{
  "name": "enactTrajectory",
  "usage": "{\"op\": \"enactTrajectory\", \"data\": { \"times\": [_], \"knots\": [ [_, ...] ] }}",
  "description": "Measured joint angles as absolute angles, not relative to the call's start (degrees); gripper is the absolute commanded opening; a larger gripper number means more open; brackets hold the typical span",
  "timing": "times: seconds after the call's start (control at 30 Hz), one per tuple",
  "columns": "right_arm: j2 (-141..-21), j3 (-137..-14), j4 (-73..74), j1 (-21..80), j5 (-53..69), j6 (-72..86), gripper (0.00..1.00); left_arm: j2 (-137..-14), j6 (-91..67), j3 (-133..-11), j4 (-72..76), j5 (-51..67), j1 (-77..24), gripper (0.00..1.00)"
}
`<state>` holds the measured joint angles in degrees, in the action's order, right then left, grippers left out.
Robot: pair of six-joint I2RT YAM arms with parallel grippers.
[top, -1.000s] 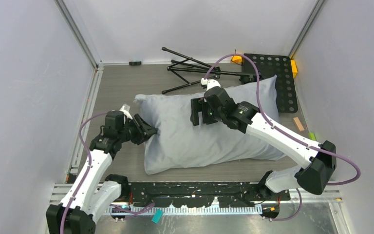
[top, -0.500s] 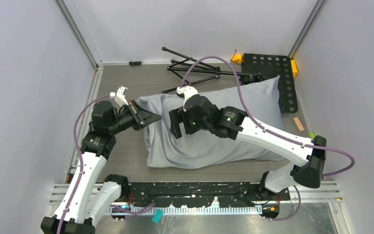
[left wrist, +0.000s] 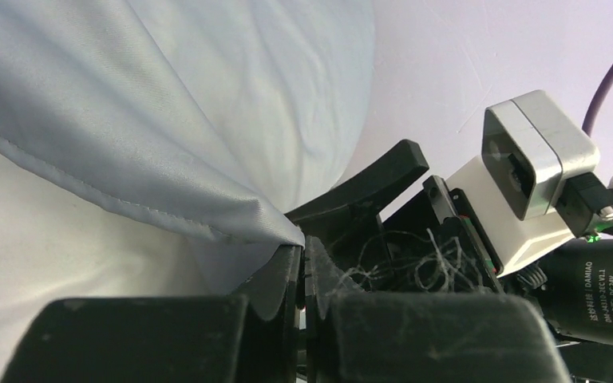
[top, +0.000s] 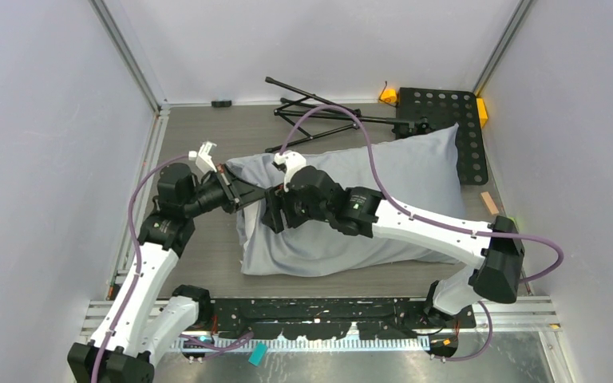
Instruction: Remove the pillowcase from the pillow
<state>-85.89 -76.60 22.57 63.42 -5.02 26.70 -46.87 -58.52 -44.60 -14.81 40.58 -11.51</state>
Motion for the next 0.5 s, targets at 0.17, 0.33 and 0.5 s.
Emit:
{"op": "enactTrajectory", "data": {
  "times": [0.17, 0.33, 0.5],
  "knots": [
    [-85.89, -73.36, 17.08, 63.44, -6.26, 27.09, 0.01, -47.37, -54.46, -45.69, -20.18, 37.30, -11.57, 0.31],
    [-85.36, -68.97, 13.50, 62.37, -9.78, 28.45, 0.00, -45.32, -45.06, -50.81, -32.45, 24.45, -11.66, 0.69],
    [-85.10, -68.29, 13.67, 57.78, -8.12, 29.87, 0.00, -40.73, -39.88, -51.13, -40.27, 14.00, -11.64, 0.68]
  ]
}}
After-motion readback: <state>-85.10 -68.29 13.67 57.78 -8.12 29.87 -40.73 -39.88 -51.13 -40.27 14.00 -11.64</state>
